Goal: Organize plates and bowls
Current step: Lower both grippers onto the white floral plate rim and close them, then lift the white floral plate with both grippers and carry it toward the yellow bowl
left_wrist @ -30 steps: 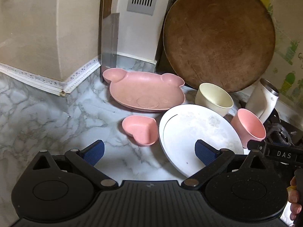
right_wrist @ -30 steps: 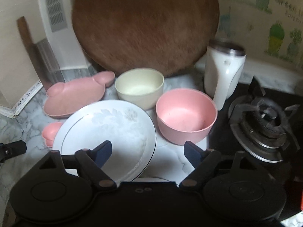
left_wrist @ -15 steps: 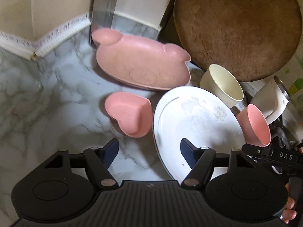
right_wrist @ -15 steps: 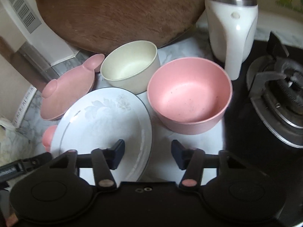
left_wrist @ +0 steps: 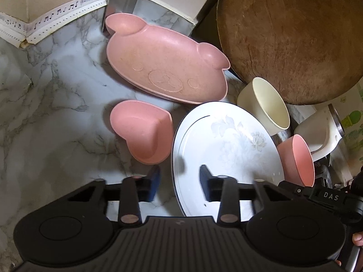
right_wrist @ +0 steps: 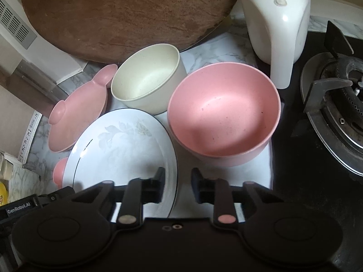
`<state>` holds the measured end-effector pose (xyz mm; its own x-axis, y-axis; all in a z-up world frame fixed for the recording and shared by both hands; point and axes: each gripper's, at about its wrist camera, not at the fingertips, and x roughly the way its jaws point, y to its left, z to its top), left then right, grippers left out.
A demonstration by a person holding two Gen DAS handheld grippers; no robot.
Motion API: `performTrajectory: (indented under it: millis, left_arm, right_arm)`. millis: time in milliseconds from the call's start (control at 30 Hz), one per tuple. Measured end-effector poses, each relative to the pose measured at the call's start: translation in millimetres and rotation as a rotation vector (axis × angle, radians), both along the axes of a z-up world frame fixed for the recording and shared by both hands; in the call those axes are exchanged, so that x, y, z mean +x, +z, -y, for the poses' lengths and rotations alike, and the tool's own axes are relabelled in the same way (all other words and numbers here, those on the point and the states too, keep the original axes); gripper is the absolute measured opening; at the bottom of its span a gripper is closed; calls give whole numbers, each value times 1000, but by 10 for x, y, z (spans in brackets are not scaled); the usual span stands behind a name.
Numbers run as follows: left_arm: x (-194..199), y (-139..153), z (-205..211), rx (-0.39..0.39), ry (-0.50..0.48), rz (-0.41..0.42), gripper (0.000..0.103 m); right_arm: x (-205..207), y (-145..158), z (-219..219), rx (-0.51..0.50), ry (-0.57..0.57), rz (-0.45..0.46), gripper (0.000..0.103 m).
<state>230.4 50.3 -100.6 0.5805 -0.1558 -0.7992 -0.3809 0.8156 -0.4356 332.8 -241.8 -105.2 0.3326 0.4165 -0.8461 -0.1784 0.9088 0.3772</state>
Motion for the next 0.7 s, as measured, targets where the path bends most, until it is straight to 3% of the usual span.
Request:
performTrajectory:
  millis: [100, 267, 700]
  left_arm:
    - [10, -6, -1, 3, 2, -2, 20]
    - [39, -6, -15, 13, -1, -4, 14]
    - [74, -17, -35, 24, -2, -7, 6]
  right_arm:
    - [22, -1, -23, -3, 14, 10, 13]
    - [64, -45, -29, -3, 26, 7, 11]
    - [40, -29, -77, -21, 48, 41, 7]
